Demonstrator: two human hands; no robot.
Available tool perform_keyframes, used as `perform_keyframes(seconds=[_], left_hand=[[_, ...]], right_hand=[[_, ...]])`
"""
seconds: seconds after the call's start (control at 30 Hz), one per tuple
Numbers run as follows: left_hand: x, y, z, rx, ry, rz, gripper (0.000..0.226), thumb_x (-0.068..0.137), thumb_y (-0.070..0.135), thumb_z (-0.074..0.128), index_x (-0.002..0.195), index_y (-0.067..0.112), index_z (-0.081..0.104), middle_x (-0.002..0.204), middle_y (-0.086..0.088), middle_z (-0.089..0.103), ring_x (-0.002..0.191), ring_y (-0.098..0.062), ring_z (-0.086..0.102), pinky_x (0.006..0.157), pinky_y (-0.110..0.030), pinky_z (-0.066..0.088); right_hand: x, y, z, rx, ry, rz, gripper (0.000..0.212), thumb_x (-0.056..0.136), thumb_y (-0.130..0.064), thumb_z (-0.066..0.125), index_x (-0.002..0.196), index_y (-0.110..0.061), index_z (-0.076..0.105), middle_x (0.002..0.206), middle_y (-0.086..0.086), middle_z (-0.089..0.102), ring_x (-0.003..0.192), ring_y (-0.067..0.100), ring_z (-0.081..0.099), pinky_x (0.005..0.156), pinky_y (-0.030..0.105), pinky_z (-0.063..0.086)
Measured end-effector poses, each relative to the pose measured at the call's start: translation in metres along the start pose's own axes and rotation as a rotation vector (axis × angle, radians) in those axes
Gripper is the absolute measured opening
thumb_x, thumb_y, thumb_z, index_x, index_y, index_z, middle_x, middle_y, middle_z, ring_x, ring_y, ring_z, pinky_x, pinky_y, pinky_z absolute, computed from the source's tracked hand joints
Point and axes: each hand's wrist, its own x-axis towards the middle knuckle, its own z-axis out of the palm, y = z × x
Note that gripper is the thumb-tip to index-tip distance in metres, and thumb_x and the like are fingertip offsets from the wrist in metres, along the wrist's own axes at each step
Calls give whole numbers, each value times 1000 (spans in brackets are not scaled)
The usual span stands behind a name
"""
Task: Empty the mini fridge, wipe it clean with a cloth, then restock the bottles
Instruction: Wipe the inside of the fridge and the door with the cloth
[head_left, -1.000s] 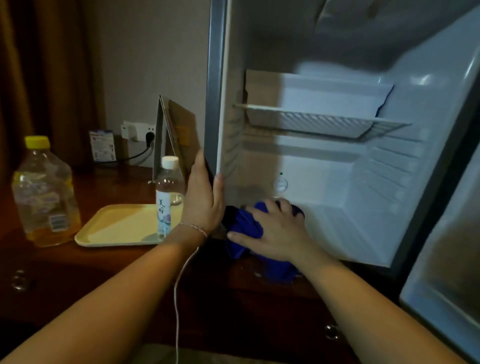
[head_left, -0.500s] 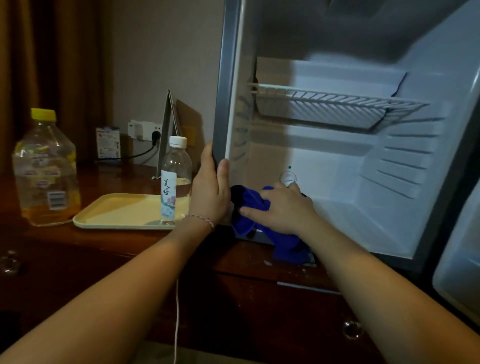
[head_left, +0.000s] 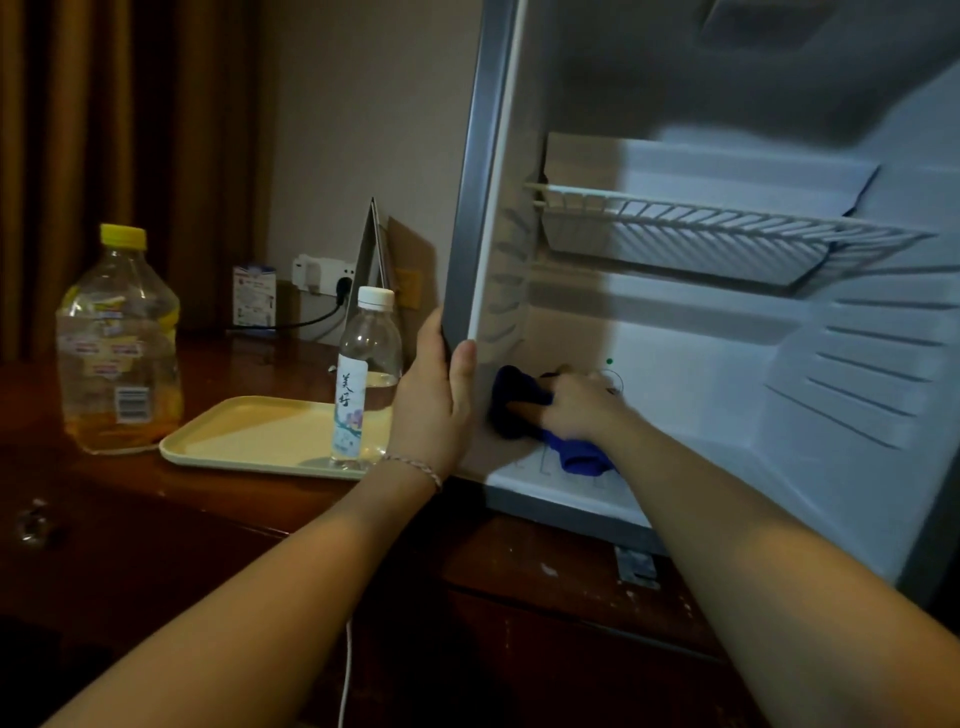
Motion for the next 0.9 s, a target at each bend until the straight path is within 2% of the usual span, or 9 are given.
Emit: perform_keyframes(seconds=[0.1,0.2,0.27,0.33,0.47,0.53,0.63,0.8,0.9], left_hand=[[0,2,0,10,4,-6,51,102,42,33,149,23,28,129,-2,60,110,-15,60,87,-28,49],[-1,4,-1,8,4,-20,49,104,38,35,150,22,28,128,-3,60,111,-17,61,89,-31,50],[-2,5,-1,9,9,-28,49,104,36,35,150,21,27,129,-4,59,112,-17,59,88,-28,47],[-2,8,-1,11,8,-48,50,104,35,36,151,19,27,130,-5,58,111,-14,58,87,-23,42],[-3,12,-4,3,-2,-44,51,105,33,37,151,16,26,133,-3,55,106,3,50,85,-9,33],[-3,11,-4,8,-2,-47,52,105,32,37,152,13,25,138,-9,54,114,-8,50,85,-7,30],[-3,10,-3,22,-9,-56,53,105,34,35,152,12,24,137,-13,55,119,-22,54,85,-12,32],[-2,8,-3,19,-9,-52,52,105,33,35,151,11,26,132,-15,58,113,-22,56,80,-12,32],[-2,5,-1,23,-1,-39,53,105,35,35,151,11,26,130,-16,59,114,-27,58,78,-13,32]], right_hand=[[2,-1,-1,-22,23,5,81,71,-91,41,109,-25,68,104,6,61,108,36,52,81,39,44],[-6,-4,-4,13,0,-20,64,77,-84,48,90,-24,67,94,5,60,103,35,55,77,36,42],[-14,-6,-7,23,-15,-47,53,79,-80,51,78,-28,63,97,3,59,103,34,54,79,36,42],[-24,-9,-10,55,-34,-75,52,78,-77,55,72,-27,63,101,2,59,103,32,53,84,39,45],[-57,-20,-15,93,-37,-142,55,71,-79,53,62,-24,60,94,-4,48,99,29,49,89,49,47],[-76,-27,-18,118,-17,-164,64,60,-85,46,64,-23,63,91,-6,47,100,27,48,90,50,47],[-94,-31,-18,103,0,-180,64,69,-83,50,64,-20,59,92,-7,45,104,26,44,91,52,44],[-94,-31,-14,133,55,-168,64,69,-84,48,60,-20,55,88,-8,48,104,26,45,87,52,46],[-82,-33,-12,132,81,-143,53,75,-73,55,57,-23,55,84,-7,51,102,26,47,85,50,48]])
